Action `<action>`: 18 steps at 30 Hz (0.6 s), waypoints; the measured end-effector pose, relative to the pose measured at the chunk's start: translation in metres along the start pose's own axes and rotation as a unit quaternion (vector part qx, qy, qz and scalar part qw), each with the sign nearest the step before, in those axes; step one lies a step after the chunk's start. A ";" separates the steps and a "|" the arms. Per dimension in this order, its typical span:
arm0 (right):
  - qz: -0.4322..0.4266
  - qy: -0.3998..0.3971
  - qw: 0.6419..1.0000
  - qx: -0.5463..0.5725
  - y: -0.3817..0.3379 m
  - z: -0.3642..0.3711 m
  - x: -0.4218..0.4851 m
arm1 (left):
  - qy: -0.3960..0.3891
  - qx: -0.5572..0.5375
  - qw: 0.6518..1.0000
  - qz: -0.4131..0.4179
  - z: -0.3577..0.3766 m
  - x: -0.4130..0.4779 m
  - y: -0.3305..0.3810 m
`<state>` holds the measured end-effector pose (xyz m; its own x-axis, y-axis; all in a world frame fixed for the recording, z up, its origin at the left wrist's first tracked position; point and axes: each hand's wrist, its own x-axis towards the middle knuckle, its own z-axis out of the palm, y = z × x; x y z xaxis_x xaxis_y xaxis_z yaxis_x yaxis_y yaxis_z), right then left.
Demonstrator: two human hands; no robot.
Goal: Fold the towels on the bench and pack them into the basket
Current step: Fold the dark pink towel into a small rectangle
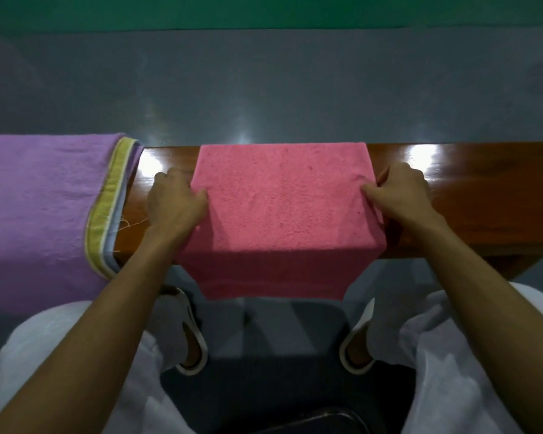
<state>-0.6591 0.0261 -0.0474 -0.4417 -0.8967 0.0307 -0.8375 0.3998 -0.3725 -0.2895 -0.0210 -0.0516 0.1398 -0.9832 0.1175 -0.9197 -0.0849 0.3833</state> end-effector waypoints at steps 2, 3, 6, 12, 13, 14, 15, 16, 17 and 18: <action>0.007 -0.018 1.000 0.010 -0.002 0.002 -0.001 | 0.005 -0.014 1.000 0.013 0.001 0.000 0.001; 0.007 -0.027 0.999 0.020 -0.004 0.003 -0.001 | 0.000 -0.023 1.000 0.017 0.001 -0.001 0.003; 0.000 -0.036 0.999 0.030 -0.006 0.004 0.000 | -0.018 -0.034 0.999 0.015 0.001 -0.005 0.008; 0.044 -0.044 0.961 0.268 0.003 -0.008 0.006 | -0.078 -0.209 0.974 -0.037 -0.006 0.008 -0.002; 0.062 -0.051 0.947 0.311 0.004 -0.010 0.005 | -0.088 -0.237 0.966 -0.048 -0.006 0.009 -0.005; 0.076 -0.058 0.936 0.338 0.005 -0.011 0.004 | -0.094 -0.263 0.958 -0.059 -0.006 0.010 -0.008; 0.086 -0.070 0.926 0.361 0.006 -0.011 0.003 | -0.097 -0.284 0.951 -0.071 -0.006 0.009 -0.011; 0.091 -0.087 0.915 0.384 0.005 -0.012 0.000 | -0.097 -0.298 0.946 -0.078 -0.007 0.009 -0.013; 0.088 -0.106 0.907 0.398 0.004 -0.015 -0.002 | -0.101 -0.309 0.942 -0.081 -0.009 0.008 -0.014; 0.076 -0.121 0.904 0.403 0.003 -0.017 -0.004 | -0.110 -0.324 0.937 -0.075 -0.011 0.006 -0.014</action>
<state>-0.6649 0.0343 -0.0326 -0.3661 -0.8977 -0.2451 -0.2231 0.3404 -0.9134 -0.2719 -0.0244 -0.0459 0.1050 -0.9835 -0.1472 -0.4697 -0.1795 0.8644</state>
